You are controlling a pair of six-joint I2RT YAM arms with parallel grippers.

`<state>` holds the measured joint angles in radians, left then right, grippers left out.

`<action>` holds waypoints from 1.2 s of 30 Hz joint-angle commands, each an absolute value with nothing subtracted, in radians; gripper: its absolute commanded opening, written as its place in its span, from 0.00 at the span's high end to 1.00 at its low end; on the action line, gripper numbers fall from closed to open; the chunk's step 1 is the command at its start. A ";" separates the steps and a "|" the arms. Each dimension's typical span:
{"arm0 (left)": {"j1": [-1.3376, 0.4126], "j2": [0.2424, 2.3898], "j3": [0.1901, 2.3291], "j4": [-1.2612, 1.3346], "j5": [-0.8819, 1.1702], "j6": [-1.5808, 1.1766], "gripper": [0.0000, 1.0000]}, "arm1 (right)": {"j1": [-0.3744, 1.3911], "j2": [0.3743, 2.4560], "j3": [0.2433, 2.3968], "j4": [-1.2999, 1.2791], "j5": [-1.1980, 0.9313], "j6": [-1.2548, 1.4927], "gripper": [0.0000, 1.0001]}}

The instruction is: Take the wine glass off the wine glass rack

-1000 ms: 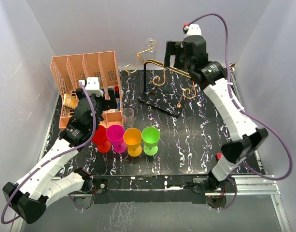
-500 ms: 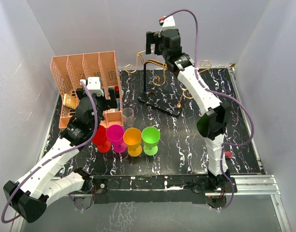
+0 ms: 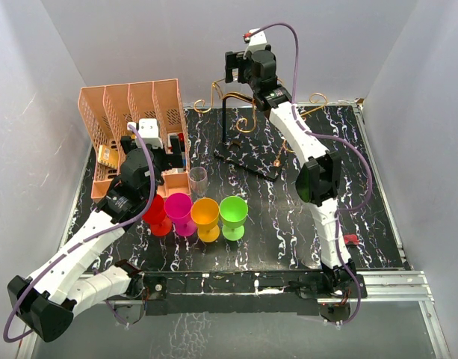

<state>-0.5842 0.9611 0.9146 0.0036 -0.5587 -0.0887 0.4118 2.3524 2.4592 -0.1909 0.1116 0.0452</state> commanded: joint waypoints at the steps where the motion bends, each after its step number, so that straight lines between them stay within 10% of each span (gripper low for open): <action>1: -0.578 0.954 0.921 0.028 -0.575 -0.082 0.03 | 0.401 2.370 2.523 -0.060 0.074 0.022 0.00; 18: -0.575 0.956 0.923 0.025 -0.572 -0.083 0.03 | 0.397 2.468 2.569 0.012 0.011 -0.039 0.10; 36: -0.571 0.956 0.926 0.020 -0.574 -0.081 0.03 | 0.397 2.464 2.562 0.062 -0.010 -0.074 0.55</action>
